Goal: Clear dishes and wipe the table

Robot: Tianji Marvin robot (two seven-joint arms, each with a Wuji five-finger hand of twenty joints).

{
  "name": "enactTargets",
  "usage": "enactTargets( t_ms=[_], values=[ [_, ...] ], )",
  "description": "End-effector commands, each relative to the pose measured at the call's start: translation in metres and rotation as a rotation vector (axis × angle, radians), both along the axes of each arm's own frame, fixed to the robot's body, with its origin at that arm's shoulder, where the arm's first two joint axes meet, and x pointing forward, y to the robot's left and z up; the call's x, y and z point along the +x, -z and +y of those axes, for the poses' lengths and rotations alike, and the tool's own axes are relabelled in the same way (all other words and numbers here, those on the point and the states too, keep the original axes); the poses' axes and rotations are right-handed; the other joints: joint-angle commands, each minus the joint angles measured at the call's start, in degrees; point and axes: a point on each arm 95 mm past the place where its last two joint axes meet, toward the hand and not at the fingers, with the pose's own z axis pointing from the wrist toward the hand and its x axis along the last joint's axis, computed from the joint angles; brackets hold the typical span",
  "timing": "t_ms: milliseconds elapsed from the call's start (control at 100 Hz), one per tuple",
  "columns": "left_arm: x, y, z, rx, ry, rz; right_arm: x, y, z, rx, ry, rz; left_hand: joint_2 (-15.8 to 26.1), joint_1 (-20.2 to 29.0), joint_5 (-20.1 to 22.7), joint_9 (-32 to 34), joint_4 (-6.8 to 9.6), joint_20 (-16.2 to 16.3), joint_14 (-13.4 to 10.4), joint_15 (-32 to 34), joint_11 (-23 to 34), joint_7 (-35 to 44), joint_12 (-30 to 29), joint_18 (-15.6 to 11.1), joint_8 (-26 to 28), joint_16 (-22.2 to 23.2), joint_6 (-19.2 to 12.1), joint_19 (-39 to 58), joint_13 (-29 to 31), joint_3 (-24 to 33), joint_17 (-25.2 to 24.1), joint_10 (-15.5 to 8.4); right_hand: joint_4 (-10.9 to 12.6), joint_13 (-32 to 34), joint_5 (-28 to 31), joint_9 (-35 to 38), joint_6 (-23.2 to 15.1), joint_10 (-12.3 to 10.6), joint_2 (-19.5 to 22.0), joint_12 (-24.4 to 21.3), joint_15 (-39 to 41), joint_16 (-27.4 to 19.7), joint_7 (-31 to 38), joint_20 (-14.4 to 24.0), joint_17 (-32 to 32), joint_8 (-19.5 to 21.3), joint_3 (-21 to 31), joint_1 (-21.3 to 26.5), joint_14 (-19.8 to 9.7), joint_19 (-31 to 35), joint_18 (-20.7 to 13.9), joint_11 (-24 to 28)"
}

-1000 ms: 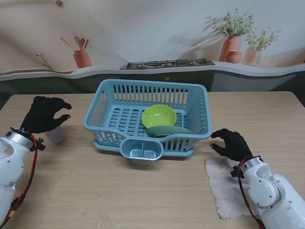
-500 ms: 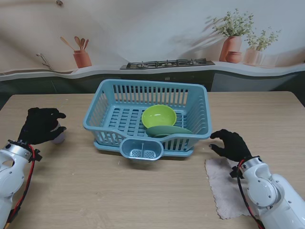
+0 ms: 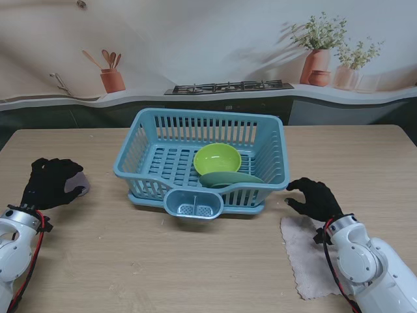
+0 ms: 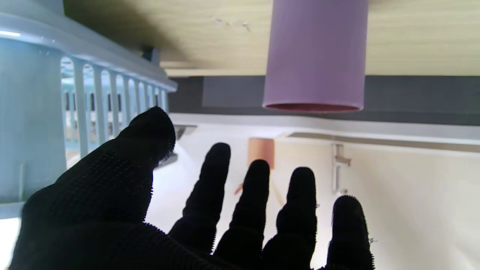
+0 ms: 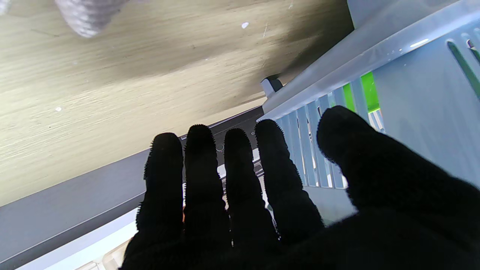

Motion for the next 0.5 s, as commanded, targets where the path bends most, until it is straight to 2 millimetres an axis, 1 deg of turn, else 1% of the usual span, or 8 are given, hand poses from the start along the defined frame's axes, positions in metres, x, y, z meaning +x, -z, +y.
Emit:
enactTargets(
  t_ms=[0,250,410,490],
  values=[
    [-0.002,0.008,0.002,0.007,-0.008,0.033,-0.002,0.002,0.002,-0.006,-0.01,0.015,-0.95,-2.35,-2.2,-2.2,-1.35,1.2,-1.53,-1.15,-0.79,-0.98,-0.95,-1.38,-0.47,-0.89,-0.6,-2.91,-1.89,2.48,-0.8,-1.97,0.69,-0.83,1.56,0.52,-0.07,-0.52,0.09,-0.57,-0.76,-0.37,-0.3,0.72,-0.71,0.54,-0.33,-0.21,-1.0,-0.74,-0.98,-0.33],
    [0.002,0.019,0.003,0.008,-0.028,0.046,-0.002,0.003,0.004,-0.005,-0.009,0.019,-1.15,-2.67,-3.41,-3.9,-1.45,2.33,-2.92,-2.95,-1.15,-0.95,-1.15,-2.03,-0.35,-1.85,-0.88,-5.87,-3.11,3.0,-0.81,-2.59,0.69,-0.82,1.5,0.56,-0.11,-0.5,0.1,-0.55,-0.78,-0.38,-0.31,0.7,-0.73,0.54,-0.3,-0.14,-1.08,-0.81,-1.07,-0.31],
    [0.003,0.02,0.004,0.004,-0.026,0.029,-0.002,0.003,0.005,-0.006,-0.009,0.02,-1.12,-2.62,-4.65,-4.53,-1.43,3.03,-3.23,-3.13,-1.0,-1.02,-1.09,-2.2,-0.43,-1.91,-0.98,-6.34,-3.41,3.07,-0.68,-2.82,0.69,-0.86,1.52,0.6,-0.11,-0.55,0.06,-0.55,-0.8,-0.39,-0.28,0.73,-0.74,0.55,-0.31,-0.12,-1.08,-0.8,-0.85,-0.31],
    [0.003,0.02,0.004,0.005,-0.027,0.024,-0.002,0.003,0.005,-0.005,-0.009,0.021,-1.14,-2.43,-5.21,-4.83,-1.41,3.36,-3.28,-3.18,-1.0,-1.61,-1.11,-2.4,-0.9,-1.92,-0.56,-6.57,-3.58,3.09,-0.7,-2.76,0.68,-0.82,1.51,0.56,-0.13,-0.53,0.09,-0.55,-0.77,-0.37,-0.29,0.74,-0.72,0.55,-0.32,-0.17,-0.99,-0.77,-0.85,-0.31]
  ],
)
